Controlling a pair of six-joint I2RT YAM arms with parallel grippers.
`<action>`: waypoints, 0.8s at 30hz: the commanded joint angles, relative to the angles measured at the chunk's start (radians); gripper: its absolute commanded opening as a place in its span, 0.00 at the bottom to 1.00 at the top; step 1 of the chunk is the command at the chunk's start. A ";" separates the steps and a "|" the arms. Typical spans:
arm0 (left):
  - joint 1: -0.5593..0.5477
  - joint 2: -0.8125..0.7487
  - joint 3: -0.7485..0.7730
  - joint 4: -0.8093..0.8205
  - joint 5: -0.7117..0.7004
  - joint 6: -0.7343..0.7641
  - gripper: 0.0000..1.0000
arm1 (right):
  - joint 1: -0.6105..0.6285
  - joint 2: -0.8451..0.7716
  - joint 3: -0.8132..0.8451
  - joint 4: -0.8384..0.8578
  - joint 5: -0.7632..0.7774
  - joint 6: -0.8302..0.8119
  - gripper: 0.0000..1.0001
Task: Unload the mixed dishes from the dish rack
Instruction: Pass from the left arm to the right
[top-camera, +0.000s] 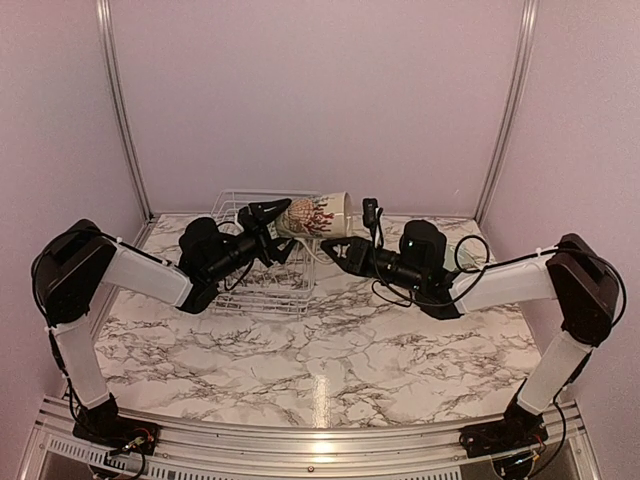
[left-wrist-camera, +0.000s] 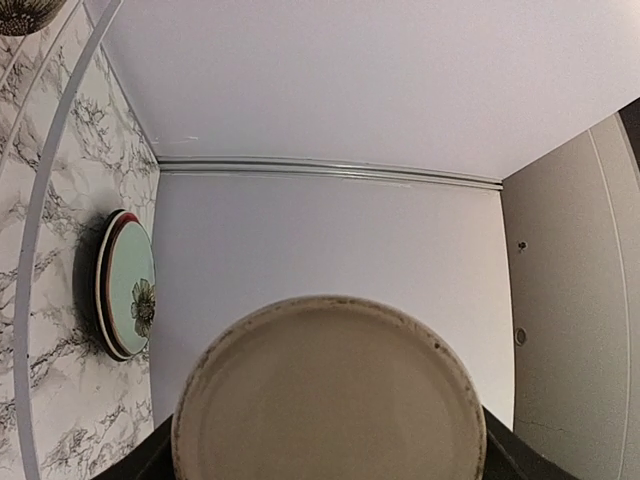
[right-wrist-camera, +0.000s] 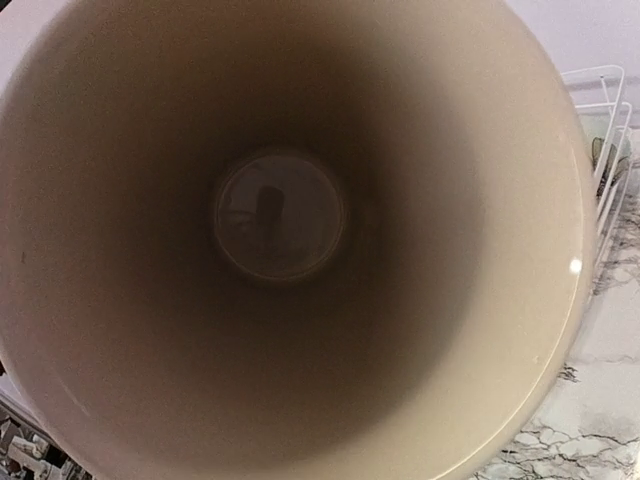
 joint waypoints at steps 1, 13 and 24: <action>-0.026 0.012 0.021 0.517 0.033 0.025 0.00 | -0.002 0.005 0.007 0.122 0.045 0.056 0.17; -0.024 0.035 0.005 0.516 0.053 0.031 0.27 | -0.054 -0.039 -0.058 0.251 0.024 0.112 0.00; 0.001 0.004 -0.019 0.366 0.110 0.136 0.99 | -0.144 -0.224 -0.102 0.174 -0.009 0.074 0.00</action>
